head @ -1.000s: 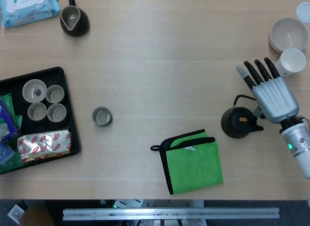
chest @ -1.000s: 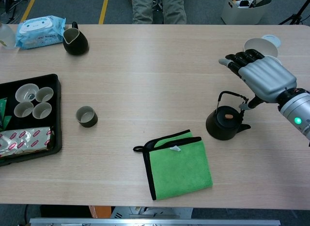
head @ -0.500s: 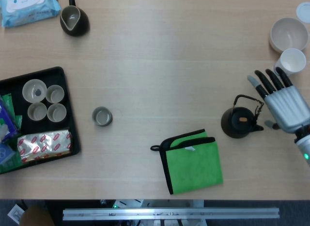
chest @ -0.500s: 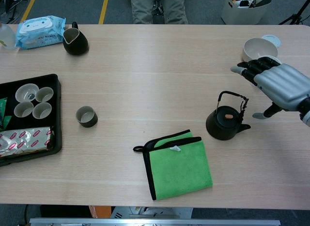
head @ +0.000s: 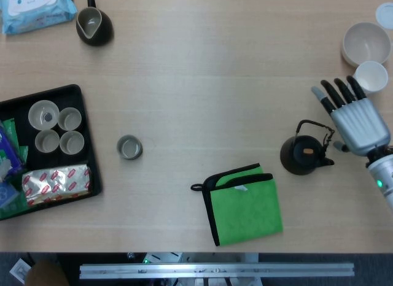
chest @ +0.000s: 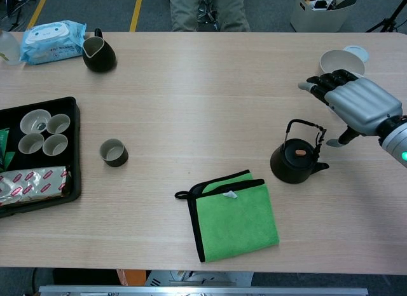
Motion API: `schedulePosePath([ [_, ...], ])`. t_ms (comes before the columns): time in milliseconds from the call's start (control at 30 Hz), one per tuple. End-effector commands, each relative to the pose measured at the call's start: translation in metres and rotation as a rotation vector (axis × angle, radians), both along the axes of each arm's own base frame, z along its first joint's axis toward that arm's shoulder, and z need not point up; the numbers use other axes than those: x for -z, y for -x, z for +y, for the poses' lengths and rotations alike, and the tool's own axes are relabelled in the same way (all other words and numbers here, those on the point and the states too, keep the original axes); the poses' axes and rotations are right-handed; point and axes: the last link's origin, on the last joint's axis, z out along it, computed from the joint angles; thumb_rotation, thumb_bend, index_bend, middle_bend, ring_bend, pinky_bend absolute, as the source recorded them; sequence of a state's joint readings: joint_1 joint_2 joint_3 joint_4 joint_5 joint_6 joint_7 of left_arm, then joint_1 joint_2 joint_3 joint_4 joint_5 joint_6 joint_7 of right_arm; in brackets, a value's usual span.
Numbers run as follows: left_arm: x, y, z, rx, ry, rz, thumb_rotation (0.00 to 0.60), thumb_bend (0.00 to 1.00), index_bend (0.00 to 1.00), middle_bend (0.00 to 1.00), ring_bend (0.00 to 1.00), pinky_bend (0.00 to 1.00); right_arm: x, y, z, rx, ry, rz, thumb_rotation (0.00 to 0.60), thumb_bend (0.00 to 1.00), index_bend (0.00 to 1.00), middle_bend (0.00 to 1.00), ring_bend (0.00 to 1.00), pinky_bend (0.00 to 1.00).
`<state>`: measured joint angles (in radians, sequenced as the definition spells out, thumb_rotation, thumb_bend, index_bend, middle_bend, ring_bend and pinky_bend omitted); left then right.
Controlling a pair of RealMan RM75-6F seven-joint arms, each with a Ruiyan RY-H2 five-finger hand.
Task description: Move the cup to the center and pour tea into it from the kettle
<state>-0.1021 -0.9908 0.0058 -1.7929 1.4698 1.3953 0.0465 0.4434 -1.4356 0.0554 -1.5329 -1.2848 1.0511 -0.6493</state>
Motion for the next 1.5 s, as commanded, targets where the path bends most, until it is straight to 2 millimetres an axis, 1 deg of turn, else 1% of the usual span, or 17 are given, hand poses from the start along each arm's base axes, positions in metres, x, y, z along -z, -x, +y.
schedulePosePath([
  [33, -0.001, 0.000, -0.001, -0.004, -0.002, -0.001, 0.600, 0.28, 0.05, 0.03, 0.02, 0.02, 0.007, -0.006, -0.010, -0.008, 0.003, 0.000, 0.600, 0.00, 0.00, 0.06, 0.00, 0.00],
  [367, -0.005, 0.002, -0.003, -0.014, -0.013, 0.010, 0.600, 0.28, 0.05, 0.03, 0.02, 0.02, 0.023, -0.033, -0.036, -0.037, 0.027, -0.036, 0.600, 0.00, 0.00, 0.06, 0.00, 0.00],
  [533, -0.006, 0.002, -0.003, -0.018, -0.017, 0.014, 0.600, 0.28, 0.05, 0.03, 0.02, 0.02, 0.031, -0.051, -0.053, -0.052, 0.043, -0.057, 0.600, 0.00, 0.00, 0.06, 0.00, 0.00],
  [667, -0.007, 0.002, -0.003, -0.019, -0.020, 0.016, 0.600, 0.28, 0.05, 0.03, 0.02, 0.02, 0.032, -0.062, -0.064, -0.047, 0.057, -0.071, 0.600, 0.00, 0.00, 0.07, 0.00, 0.00],
  [733, -0.008, 0.002, -0.004, -0.020, -0.021, 0.017, 0.600, 0.28, 0.05, 0.03, 0.02, 0.02, 0.029, -0.065, -0.065, -0.045, 0.059, -0.083, 0.600, 0.00, 0.00, 0.07, 0.00, 0.00],
  [833, -0.008, 0.002, -0.005, -0.021, -0.023, 0.018, 0.600, 0.28, 0.05, 0.03, 0.02, 0.02, 0.020, -0.064, -0.065, -0.038, 0.056, -0.099, 0.600, 0.00, 0.00, 0.08, 0.00, 0.00],
  [933, -0.007, 0.000, -0.004, -0.018, -0.019, 0.018, 0.600, 0.28, 0.05, 0.03, 0.02, 0.02, 0.010, -0.065, -0.059, -0.022, 0.027, -0.147, 0.600, 0.00, 0.00, 0.09, 0.00, 0.00],
  [1000, -0.006, -0.001, -0.004, -0.013, -0.016, 0.017, 0.600, 0.28, 0.05, 0.03, 0.02, 0.02, 0.002, -0.065, -0.053, -0.016, 0.007, -0.191, 0.600, 0.00, 0.01, 0.13, 0.01, 0.00],
  [1033, -0.005, -0.002, -0.004, -0.011, -0.014, 0.017, 0.600, 0.28, 0.05, 0.03, 0.02, 0.02, -0.001, -0.065, -0.050, -0.019, -0.002, -0.207, 0.600, 0.00, 0.02, 0.17, 0.04, 0.00],
  [1167, -0.003, -0.006, -0.003, -0.002, -0.005, 0.016, 0.600, 0.28, 0.05, 0.03, 0.02, 0.02, -0.010, -0.063, -0.034, 0.009, -0.066, -0.298, 0.600, 0.00, 0.13, 0.37, 0.28, 0.00],
  [1200, -0.002, -0.006, -0.003, -0.001, -0.003, 0.016, 0.600, 0.28, 0.05, 0.03, 0.02, 0.02, -0.011, -0.062, -0.032, 0.015, -0.078, -0.306, 0.600, 0.00, 0.16, 0.42, 0.32, 0.00],
  [1233, -0.002, -0.007, -0.003, 0.000, 0.000, 0.016, 0.600, 0.28, 0.05, 0.03, 0.02, 0.02, -0.011, -0.061, -0.030, 0.018, -0.088, -0.309, 0.600, 0.00, 0.18, 0.45, 0.33, 0.00],
  [1333, 0.000, -0.008, -0.003, -0.001, 0.010, 0.017, 0.600, 0.28, 0.05, 0.03, 0.02, 0.02, -0.011, -0.059, -0.024, 0.022, -0.111, -0.311, 0.600, 0.00, 0.21, 0.48, 0.34, 0.00],
  [1500, 0.000, -0.008, -0.004, -0.007, 0.016, 0.020, 0.600, 0.28, 0.05, 0.03, 0.02, 0.02, -0.003, -0.057, -0.021, 0.037, -0.154, -0.314, 0.600, 0.00, 0.24, 0.47, 0.34, 0.00],
])
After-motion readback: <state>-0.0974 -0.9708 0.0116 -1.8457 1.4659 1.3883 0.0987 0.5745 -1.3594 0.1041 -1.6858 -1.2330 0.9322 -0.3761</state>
